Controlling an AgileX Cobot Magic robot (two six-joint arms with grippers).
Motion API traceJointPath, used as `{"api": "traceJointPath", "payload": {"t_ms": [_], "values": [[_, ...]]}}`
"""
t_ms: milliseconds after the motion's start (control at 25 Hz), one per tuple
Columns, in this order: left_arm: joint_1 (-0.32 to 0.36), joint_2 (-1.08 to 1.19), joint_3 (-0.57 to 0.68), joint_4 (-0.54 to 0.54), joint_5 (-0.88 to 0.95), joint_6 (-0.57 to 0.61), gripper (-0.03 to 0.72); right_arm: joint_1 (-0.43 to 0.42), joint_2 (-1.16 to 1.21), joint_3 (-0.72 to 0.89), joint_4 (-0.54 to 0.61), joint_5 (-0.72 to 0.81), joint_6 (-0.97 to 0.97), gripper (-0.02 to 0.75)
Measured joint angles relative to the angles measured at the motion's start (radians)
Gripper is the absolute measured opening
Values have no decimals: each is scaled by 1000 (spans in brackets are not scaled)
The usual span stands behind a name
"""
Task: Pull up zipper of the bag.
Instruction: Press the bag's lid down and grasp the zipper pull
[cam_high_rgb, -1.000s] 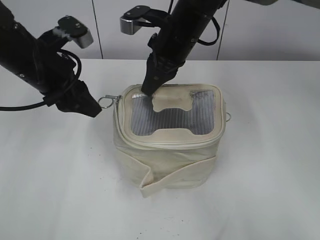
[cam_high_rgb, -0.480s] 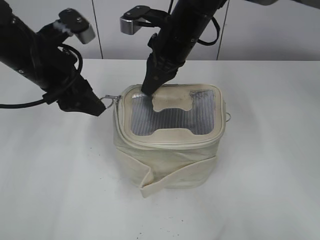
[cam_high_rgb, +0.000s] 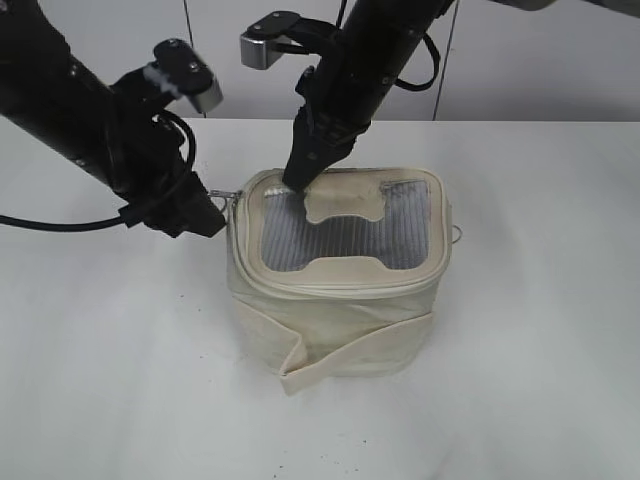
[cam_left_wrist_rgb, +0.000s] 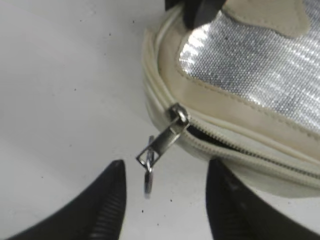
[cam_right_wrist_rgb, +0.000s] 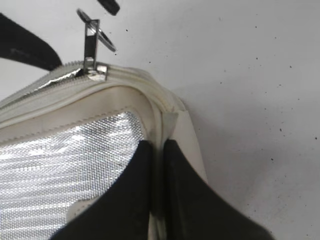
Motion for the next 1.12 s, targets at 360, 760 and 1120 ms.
{"api": "traceJointPath", "payload": {"t_ms": [360,760,1120], "values": [[-6,-39,0,12,-10,0,-3,0,0,0,-1,0,4,39],[-6,-62,0,24,167,-97,-3,0,1,-23,-19,14,86,37],[-9,-80,-4,21,313,-221,-3,2,8,-40,-43,26,153,37]]}}
